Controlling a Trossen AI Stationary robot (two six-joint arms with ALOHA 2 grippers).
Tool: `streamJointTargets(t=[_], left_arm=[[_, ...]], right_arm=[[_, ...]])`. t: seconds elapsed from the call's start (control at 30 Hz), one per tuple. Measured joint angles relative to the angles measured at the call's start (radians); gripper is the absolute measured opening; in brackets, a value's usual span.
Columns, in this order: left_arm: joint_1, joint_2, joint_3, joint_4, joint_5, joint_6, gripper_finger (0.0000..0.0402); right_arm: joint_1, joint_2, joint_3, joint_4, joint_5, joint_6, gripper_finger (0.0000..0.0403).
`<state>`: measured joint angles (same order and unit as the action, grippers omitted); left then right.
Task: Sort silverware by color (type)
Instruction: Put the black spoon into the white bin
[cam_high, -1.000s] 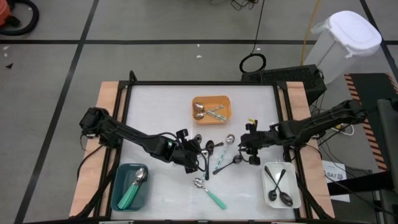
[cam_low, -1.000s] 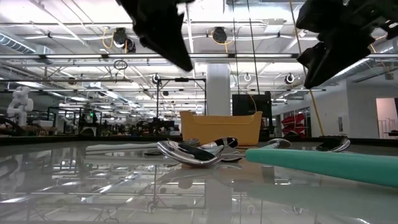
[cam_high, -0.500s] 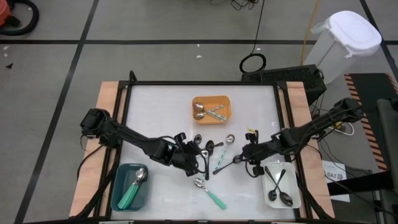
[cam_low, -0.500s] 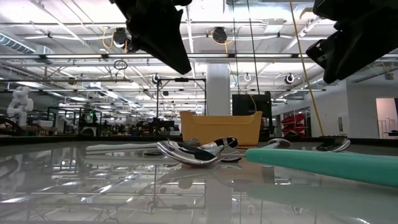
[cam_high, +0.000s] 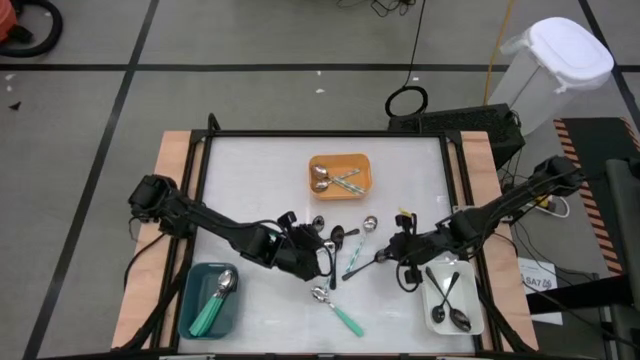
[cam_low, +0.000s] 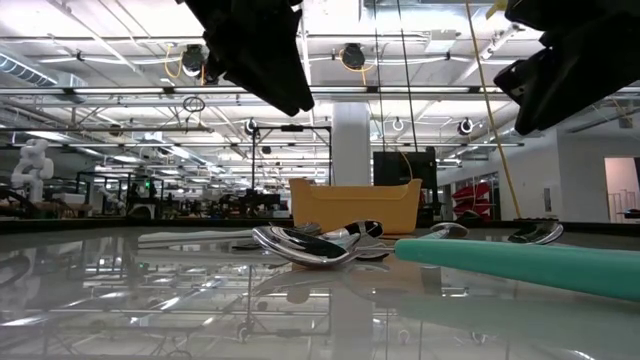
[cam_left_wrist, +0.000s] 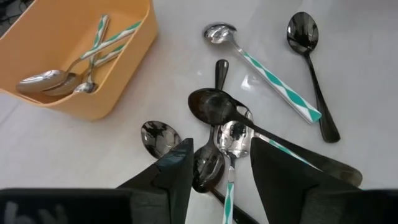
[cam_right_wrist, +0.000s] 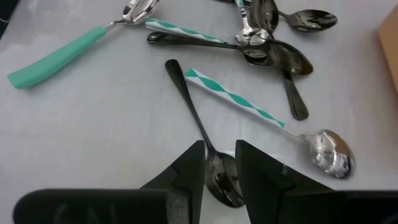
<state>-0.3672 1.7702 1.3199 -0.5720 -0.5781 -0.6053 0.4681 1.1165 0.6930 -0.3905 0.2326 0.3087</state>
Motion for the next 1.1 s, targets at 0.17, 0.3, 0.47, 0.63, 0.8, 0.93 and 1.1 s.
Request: streamJointTargets(t=[0.17,0.3,0.47,0.63,0.8,0.93,1.1], left_arm=[[0.001,0.0,0.0,0.0,0.0,-0.005,0.0161],[-0.001,0.0,0.0,0.0,0.0,-0.009,0.0161],[0.001,0.0,0.0,0.0,0.0,-0.006,0.0161],[0.009,0.0,0.0,0.0,0.0,-0.001,0.0161],[0.009,0.0,0.0,0.0,0.0,-0.006,0.0161],[0.009,0.0,0.0,0.0,0.0,-0.007,0.0161],[0.009,-0.001,0.0,0.0,0.0,-0.008,0.0161]], right_arm=[[0.005,0.103,0.0,0.066,-0.001,-0.036,0.0087],[0.003,0.195,0.001,0.093,-0.028,-0.089,0.0096],[-0.011,0.263,0.001,0.132,-0.022,-0.155,0.0118],[-0.029,0.314,0.002,0.234,-0.022,-0.2,0.014],[-0.041,0.372,0.002,0.254,-0.025,-0.217,0.0155],[-0.047,0.406,0.002,0.254,-0.022,-0.226,0.0157],[-0.062,0.417,0.002,0.254,-0.025,-0.235,0.0156]])
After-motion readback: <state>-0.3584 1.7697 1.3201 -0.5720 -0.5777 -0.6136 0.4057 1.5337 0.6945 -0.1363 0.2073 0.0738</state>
